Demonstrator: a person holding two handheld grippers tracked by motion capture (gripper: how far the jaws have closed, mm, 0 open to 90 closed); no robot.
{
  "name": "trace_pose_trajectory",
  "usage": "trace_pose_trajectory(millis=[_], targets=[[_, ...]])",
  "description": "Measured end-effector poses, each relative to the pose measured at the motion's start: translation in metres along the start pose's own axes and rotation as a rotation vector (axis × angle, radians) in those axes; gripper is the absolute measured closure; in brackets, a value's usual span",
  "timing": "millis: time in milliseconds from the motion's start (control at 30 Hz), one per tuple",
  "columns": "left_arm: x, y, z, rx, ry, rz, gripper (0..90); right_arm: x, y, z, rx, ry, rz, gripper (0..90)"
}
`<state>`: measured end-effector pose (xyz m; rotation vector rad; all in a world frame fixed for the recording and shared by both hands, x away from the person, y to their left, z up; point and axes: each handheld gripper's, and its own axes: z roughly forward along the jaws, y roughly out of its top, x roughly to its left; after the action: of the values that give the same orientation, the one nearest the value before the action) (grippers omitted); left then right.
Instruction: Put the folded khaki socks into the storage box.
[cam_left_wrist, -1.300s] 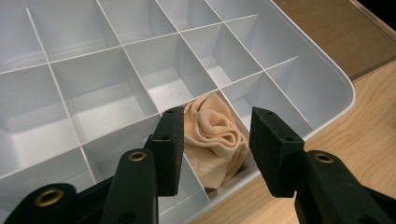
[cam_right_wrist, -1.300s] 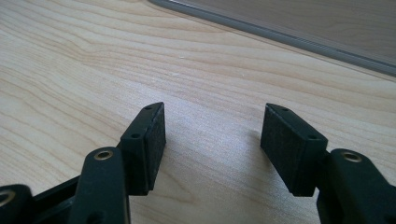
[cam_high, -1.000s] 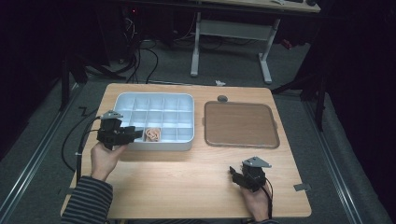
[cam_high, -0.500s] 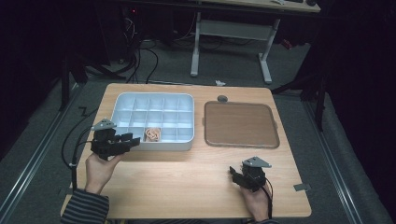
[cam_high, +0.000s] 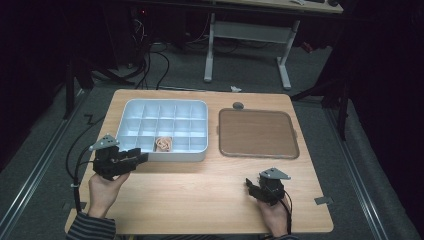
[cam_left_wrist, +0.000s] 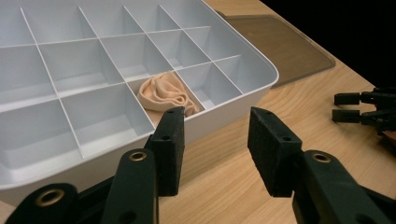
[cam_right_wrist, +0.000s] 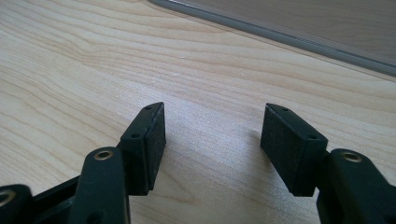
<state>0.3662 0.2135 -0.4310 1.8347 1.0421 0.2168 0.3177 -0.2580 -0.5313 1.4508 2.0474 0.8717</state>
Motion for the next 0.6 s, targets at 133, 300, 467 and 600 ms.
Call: trace_pose_trajectory(millis=[133,300,467,600], targets=[[0.000,-0.006,0.000,-0.001,-0.007,-0.012,56.8,0.000,0.000,0.000,0.000,0.000,0.000,40.4],[0.000,-0.013,0.001,0.001,-0.010,-0.021,56.7,0.000,0.000,0.000,0.000,0.000,0.002,40.4],[-0.001,-0.019,0.002,0.003,-0.015,-0.034,56.4,0.000,0.000,0.000,0.000,0.000,0.002,40.4],[-0.001,-0.024,0.004,0.010,-0.014,-0.040,56.2,0.000,0.000,0.000,0.000,-0.001,0.002,40.4]])
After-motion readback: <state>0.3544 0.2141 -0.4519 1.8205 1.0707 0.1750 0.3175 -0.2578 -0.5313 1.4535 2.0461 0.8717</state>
